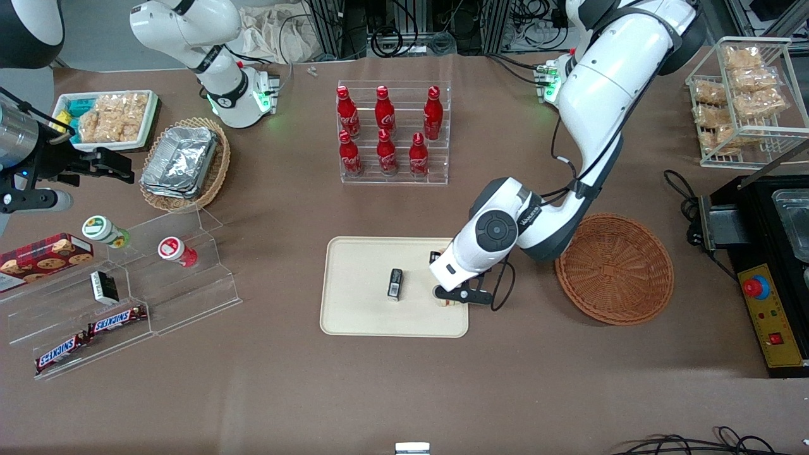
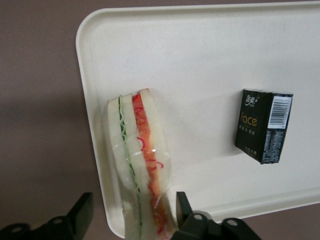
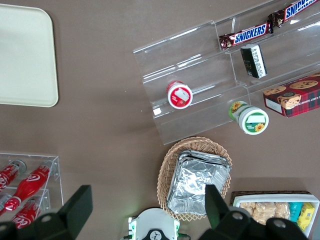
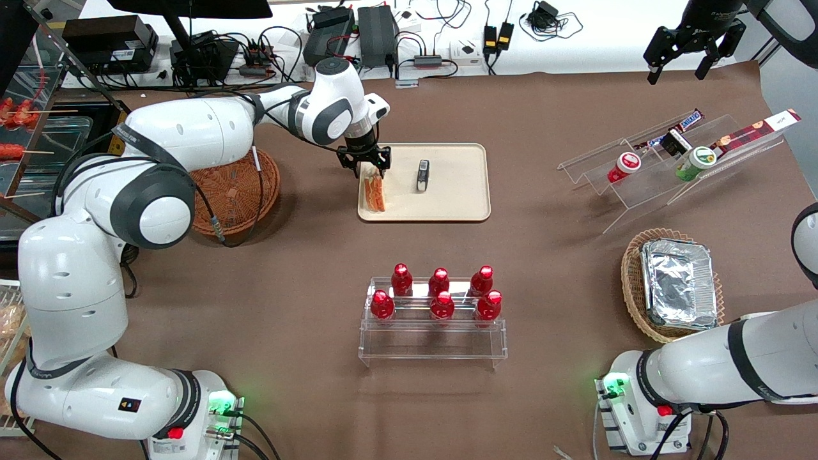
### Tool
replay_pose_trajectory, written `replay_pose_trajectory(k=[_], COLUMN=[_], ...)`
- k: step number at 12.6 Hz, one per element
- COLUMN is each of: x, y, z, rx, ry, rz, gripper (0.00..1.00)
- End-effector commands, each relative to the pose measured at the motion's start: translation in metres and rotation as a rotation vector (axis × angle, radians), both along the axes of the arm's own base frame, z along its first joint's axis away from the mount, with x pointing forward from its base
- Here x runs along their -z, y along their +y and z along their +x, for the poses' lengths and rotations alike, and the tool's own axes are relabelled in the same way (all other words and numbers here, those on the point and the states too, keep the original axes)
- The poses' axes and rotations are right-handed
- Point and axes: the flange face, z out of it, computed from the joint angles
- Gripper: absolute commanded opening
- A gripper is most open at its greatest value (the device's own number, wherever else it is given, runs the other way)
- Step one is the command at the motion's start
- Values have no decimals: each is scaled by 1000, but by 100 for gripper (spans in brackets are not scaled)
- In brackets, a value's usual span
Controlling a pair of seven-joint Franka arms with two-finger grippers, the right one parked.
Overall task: Place sandwich from basket to tray
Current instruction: 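Lower the sandwich onto the tray and open the left gripper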
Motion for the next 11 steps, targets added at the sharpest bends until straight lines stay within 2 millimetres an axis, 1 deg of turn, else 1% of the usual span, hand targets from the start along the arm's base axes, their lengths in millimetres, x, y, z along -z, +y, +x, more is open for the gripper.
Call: replay_pose_trajectory(k=[1, 2, 4, 6, 7, 8, 11], x=[-30, -50, -90, -133, -157, -177, -239], y=[4, 10, 35, 60, 75, 92, 149], z=[3, 1, 0, -6, -8, -9, -16], rx=[-31, -28, -28, -13, 16, 35, 103], ry=[17, 32, 66, 122, 139, 154, 144], rz=[26, 48, 102, 102, 86, 82, 107], gripper=[99, 99, 99, 99, 99, 99, 99])
